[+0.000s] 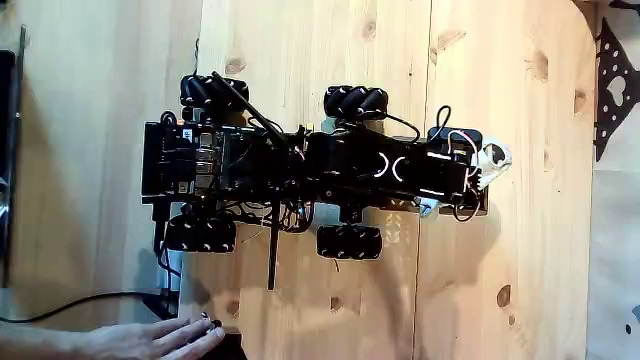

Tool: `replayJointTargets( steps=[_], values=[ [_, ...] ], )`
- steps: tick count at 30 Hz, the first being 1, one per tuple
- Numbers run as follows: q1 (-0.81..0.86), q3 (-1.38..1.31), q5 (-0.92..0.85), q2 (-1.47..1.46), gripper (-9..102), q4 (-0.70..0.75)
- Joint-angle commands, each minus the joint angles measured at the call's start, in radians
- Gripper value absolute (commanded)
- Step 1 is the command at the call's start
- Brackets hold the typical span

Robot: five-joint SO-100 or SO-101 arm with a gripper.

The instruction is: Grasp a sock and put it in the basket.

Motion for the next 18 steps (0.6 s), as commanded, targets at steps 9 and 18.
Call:
replayJointTargets(
  steps=[9, 18],
  values=[
    [-0.021, 0.155, -0.044, 0.127, 0, -0.058],
    [-0.126, -0.144, 0.008, 0.153, 0, 0.183]
  ],
)
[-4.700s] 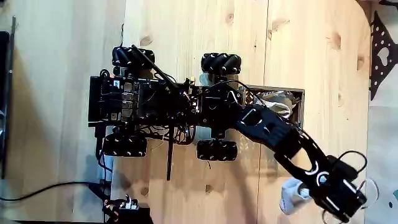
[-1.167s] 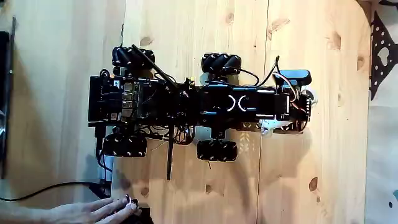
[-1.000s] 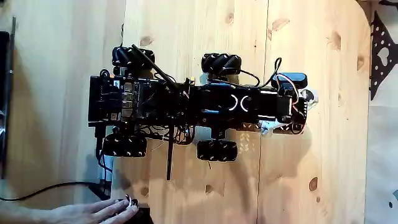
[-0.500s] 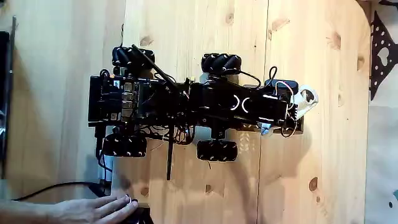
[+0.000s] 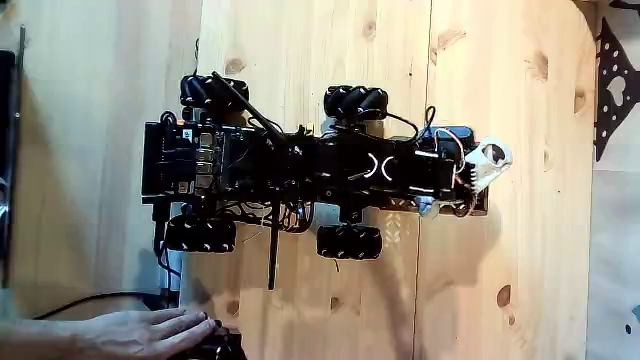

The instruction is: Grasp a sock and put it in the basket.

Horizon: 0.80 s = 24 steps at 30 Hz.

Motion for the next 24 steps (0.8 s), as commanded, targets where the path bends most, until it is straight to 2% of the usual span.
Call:
replayJointTargets(
  steps=[1, 4, 6, 16, 20, 24],
  values=[
    [-0.052, -0.212, 0.046, 0.031, 0, 0.230],
    [-0.104, -0.359, 0.095, 0.066, 0, 0.356],
    [-0.144, -0.356, 0.135, 0.095, 0, 0.356],
    [-0.112, 0.084, 0.153, 0.291, 0, 0.038],
    [-0.084, 0.192, 0.166, 0.385, 0, -0.028],
    [-0.077, 0.192, 0.181, 0.445, 0, 0.107]
  ],
)
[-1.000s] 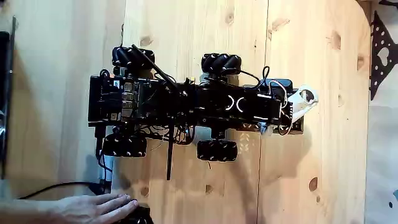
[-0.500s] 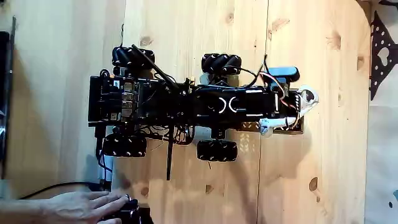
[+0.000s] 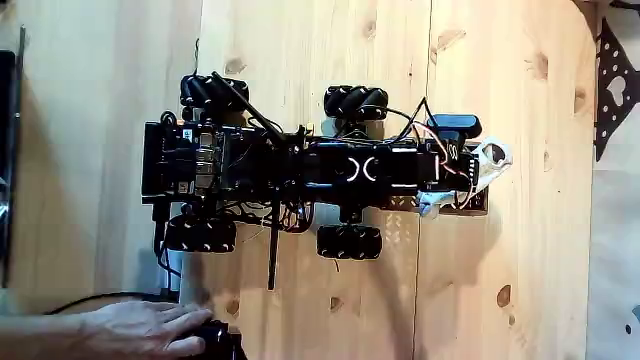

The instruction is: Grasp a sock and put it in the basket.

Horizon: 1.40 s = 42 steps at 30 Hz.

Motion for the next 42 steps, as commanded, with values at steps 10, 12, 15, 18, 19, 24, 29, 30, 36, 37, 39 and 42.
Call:
replayJointTargets(
  steps=[10, 12, 15, 18, 19, 24, 29, 30, 36, 37, 39, 42],
  values=[
    [0.061, -0.002, -0.040, 0.032, 0, 0.249],
    [0.077, -0.002, -0.040, 0.032, 0, 0.249],
    [0.095, -0.002, -0.040, 0.032, 0, 0.249],
    [0.126, -0.002, -0.040, 0.032, 0, 0.249],
    [0.143, -0.002, -0.040, 0.032, 0, 0.249],
    [0.190, -0.002, -0.040, 0.032, 0, 0.249],
    [0.190, -0.002, -0.040, 0.032, 0, 0.249],
    [0.190, -0.002, -0.040, 0.032, 0, 0.249],
    [0.190, -0.002, -0.040, 0.032, 0, 0.249],
    [0.190, -0.002, -0.040, 0.032, 0, 0.249],
    [0.190, -0.002, -0.040, 0.032, 0, 0.249],
    [0.190, -0.002, -0.040, 0.032, 0, 0.249]
  ],
)
